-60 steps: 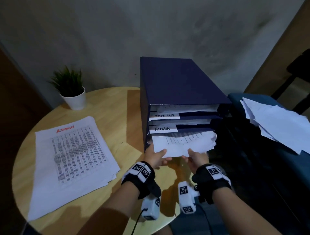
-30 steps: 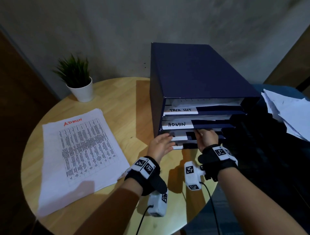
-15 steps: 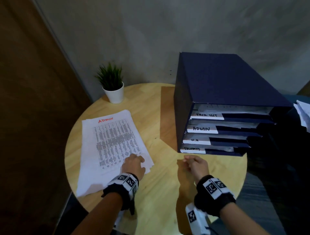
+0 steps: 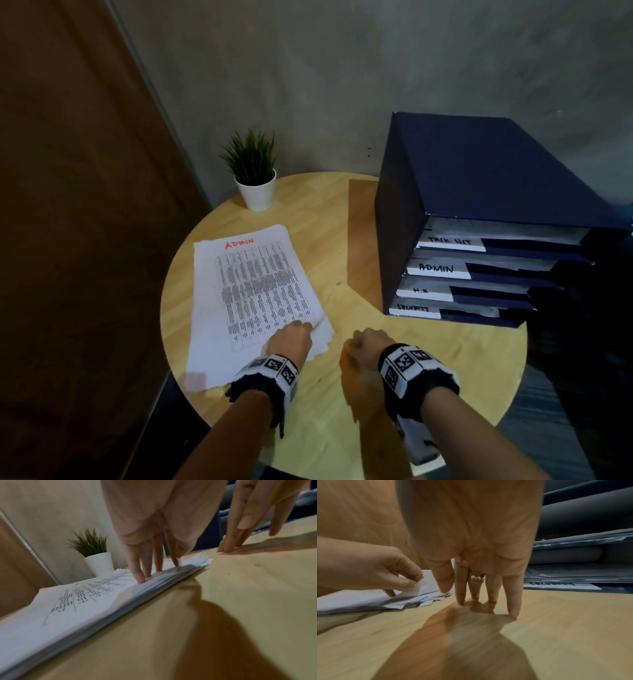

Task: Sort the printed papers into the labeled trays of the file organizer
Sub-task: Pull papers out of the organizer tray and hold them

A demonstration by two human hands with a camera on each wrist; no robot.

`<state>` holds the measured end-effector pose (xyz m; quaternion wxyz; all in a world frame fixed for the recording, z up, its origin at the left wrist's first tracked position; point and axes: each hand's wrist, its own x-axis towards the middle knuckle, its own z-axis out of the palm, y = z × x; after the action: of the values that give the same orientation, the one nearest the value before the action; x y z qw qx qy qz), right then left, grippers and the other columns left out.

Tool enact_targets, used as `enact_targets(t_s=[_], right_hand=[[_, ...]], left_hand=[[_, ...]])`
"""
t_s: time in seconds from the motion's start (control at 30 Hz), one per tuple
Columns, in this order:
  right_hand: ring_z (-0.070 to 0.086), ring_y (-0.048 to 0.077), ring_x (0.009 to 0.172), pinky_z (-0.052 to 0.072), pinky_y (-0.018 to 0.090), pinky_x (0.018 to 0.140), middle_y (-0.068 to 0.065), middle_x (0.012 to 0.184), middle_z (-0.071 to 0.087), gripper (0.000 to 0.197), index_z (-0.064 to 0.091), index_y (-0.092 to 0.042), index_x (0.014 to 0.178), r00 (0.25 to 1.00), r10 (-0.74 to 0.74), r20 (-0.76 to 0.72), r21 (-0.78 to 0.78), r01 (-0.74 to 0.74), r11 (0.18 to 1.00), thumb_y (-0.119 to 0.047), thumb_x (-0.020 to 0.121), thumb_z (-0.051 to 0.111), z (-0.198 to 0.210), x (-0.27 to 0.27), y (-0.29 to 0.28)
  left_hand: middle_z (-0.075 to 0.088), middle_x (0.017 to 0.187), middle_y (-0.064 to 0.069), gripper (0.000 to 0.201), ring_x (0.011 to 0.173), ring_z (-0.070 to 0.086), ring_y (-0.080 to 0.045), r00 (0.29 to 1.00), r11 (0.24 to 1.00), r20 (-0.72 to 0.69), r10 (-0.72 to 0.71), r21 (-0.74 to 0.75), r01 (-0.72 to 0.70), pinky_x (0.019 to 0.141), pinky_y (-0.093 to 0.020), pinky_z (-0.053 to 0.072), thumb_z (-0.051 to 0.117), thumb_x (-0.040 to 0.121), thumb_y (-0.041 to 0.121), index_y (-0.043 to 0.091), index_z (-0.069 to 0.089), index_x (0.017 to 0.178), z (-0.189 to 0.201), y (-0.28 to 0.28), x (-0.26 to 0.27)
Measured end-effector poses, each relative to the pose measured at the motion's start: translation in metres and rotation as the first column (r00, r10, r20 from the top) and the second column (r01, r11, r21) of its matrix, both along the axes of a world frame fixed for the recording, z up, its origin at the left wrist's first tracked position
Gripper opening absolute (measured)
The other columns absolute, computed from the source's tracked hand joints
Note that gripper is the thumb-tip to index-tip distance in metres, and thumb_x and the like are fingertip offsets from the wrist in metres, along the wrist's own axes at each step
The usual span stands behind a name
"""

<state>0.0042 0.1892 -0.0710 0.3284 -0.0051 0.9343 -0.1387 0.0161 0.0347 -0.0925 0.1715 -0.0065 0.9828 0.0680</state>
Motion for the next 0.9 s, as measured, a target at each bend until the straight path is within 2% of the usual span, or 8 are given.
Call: enact_targets(t_s=[0.13, 0.27, 0.4, 0.5, 0.6, 0.73, 0.83, 0.9], right_hand=[[0.051, 0.029, 0.122, 0.04, 0.03, 0.097, 0.013, 0.133, 0.054, 0.05, 0.057, -0.009, 0.127, 0.986, -0.164, 0.03, -0.113, 0.167, 0.98, -0.043, 0.098, 0.035, 0.003, -0.009, 0.004], [0.051, 0.031, 0.122, 0.038, 0.031, 0.097, 0.017, 0.133, 0.055, 0.054, 0.062, -0.004, 0.118, 0.944, -0.325, 0.061, -0.286, 0.328, 0.9, -0.046, 0.098, 0.034, 0.0, -0.016, 0.001], [0.057, 0.024, 0.09, 0.046, 0.039, 0.094, 0.027, 0.11, 0.064, 0.038, 0.066, 0.009, 0.101, 0.901, -0.429, 0.065, -0.375, 0.421, 0.826, -0.026, 0.092, 0.057, -0.01, -0.008, -0.002], [0.053, 0.022, 0.085, 0.048, 0.035, 0.081, 0.019, 0.092, 0.062, 0.005, 0.063, -0.001, 0.078, 0.877, -0.463, 0.131, -0.366, 0.476, 0.8, -0.001, 0.083, 0.065, -0.017, -0.001, 0.002], [0.054, 0.024, 0.085, 0.045, 0.029, 0.076, 0.008, 0.076, 0.058, 0.015, 0.055, -0.006, 0.079, 0.854, -0.501, 0.143, -0.364, 0.516, 0.775, 0.006, 0.08, 0.065, -0.022, 0.001, 0.007], [0.053, 0.021, 0.076, 0.044, 0.026, 0.068, 0.011, 0.093, 0.059, 0.016, 0.055, -0.011, 0.081, 0.867, -0.475, 0.152, -0.301, 0.498, 0.813, 0.005, 0.084, 0.055, -0.033, 0.001, 0.009], [0.054, 0.024, 0.088, 0.045, 0.027, 0.077, 0.009, 0.097, 0.059, 0.02, 0.052, -0.016, 0.073, 0.884, -0.458, 0.097, -0.279, 0.466, 0.839, 0.002, 0.083, 0.054, -0.043, -0.004, 0.007], [0.052, 0.023, 0.09, 0.042, 0.026, 0.077, 0.009, 0.099, 0.056, 0.012, 0.052, -0.013, 0.079, 0.903, -0.416, 0.106, -0.245, 0.429, 0.869, -0.003, 0.084, 0.056, -0.041, -0.011, 0.002]], left_hand=[[0.057, 0.119, -0.02, 0.033, 0.108, 0.056, -0.038, 1.0, 0.994, 0.03, -0.002, 0.107, -0.002, 0.089, -0.043, 0.046, 0.032, 0.095, 0.004, 0.0, 0.056, 0.117, 0.005, 0.002, 0.004], [0.06, 0.112, -0.022, 0.03, 0.102, 0.059, -0.038, 0.989, 0.958, 0.06, -0.137, 0.263, 0.117, 0.085, -0.042, 0.046, 0.037, 0.092, 0.009, 0.001, 0.059, 0.11, 0.014, 0.009, 0.03], [0.061, 0.104, -0.024, 0.018, 0.082, 0.054, -0.03, 0.954, 0.881, 0.073, -0.29, 0.41, 0.237, 0.072, -0.033, 0.04, 0.042, 0.092, 0.008, 0.003, 0.058, 0.099, 0.023, 0.013, 0.056], [0.061, 0.09, -0.018, 0.015, 0.083, 0.056, -0.029, 0.946, 0.836, 0.135, -0.294, 0.515, 0.187, 0.073, -0.029, 0.037, 0.045, 0.094, 0.014, 0.006, 0.058, 0.091, 0.019, 0.005, 0.058], [0.057, 0.077, 0.001, 0.032, 0.08, 0.058, -0.023, 0.963, 0.776, 0.213, -0.167, 0.631, -0.005, 0.078, -0.028, 0.045, 0.046, 0.097, 0.033, 0.008, 0.066, 0.093, 0.023, -0.01, 0.049], [0.064, 0.105, -0.004, 0.037, 0.066, 0.053, -0.01, 0.971, 0.764, 0.166, 0.172, 0.6, -0.237, 0.071, -0.022, 0.046, 0.042, 0.098, 0.037, 0.01, 0.064, 0.11, 0.029, -0.041, 0.015], [0.063, 0.121, -0.011, 0.032, 0.097, 0.063, -0.024, 0.921, 0.754, 0.092, 0.379, 0.546, -0.364, 0.086, -0.029, 0.05, 0.039, 0.099, 0.023, 0.009, 0.06, 0.118, 0.034, -0.066, -0.018], [0.059, 0.128, -0.013, 0.031, 0.107, 0.061, -0.029, 0.869, 0.701, 0.11, 0.483, 0.546, -0.459, 0.088, -0.031, 0.049, 0.038, 0.099, 0.018, 0.01, 0.057, 0.122, 0.037, -0.081, -0.04]])
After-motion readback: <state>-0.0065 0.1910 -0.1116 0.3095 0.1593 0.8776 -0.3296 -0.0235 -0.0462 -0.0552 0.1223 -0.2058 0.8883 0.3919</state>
